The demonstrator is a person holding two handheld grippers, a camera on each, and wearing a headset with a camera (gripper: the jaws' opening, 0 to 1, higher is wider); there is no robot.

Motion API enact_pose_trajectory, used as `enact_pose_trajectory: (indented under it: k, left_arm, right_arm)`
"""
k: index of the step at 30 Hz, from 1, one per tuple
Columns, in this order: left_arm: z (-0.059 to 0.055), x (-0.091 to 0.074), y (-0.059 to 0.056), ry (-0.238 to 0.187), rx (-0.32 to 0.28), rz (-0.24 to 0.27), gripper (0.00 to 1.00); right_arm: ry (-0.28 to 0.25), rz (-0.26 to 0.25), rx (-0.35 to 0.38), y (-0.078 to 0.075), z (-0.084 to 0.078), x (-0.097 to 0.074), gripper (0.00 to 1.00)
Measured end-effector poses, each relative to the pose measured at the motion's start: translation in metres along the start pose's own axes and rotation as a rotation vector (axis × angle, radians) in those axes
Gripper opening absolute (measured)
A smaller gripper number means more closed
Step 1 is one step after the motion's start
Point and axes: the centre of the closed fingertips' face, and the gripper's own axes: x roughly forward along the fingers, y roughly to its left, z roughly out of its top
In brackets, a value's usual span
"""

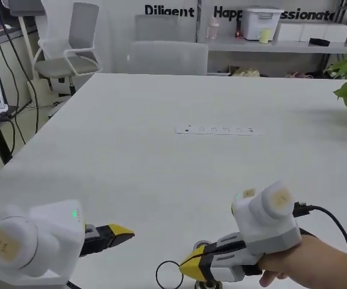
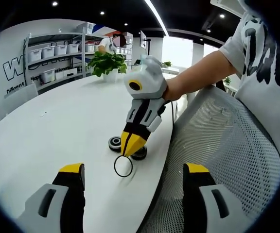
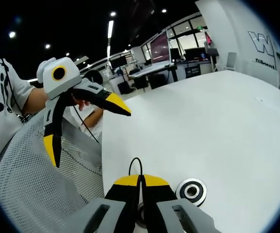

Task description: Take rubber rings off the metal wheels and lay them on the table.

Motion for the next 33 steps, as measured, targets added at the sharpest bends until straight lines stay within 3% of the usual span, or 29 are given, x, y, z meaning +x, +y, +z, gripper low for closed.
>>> enact_pose_trajectory:
  k: [13,22,33]
  left_arm:
    - [0.0007,0.0008,-0.0002,0.005,0.003,-0.002,0.81]
    - [-0.0009,0.002,-0.0008,0.007,-0.002,-0.005,0.81]
    - [0.0005,0.0005,0.001,0.011,0.0,-0.006,0.81]
  right_arm:
    - [0.021,-0.017,-0.076,0.0003,-0.0053,0.006,0.01]
    - [0.028,-0.021,-0.077,-0.0017,-0.0091,0.0047,0.15]
    - [0.001,-0.024,-0.083,-0.0007,-0.0021,-0.0001,0.22]
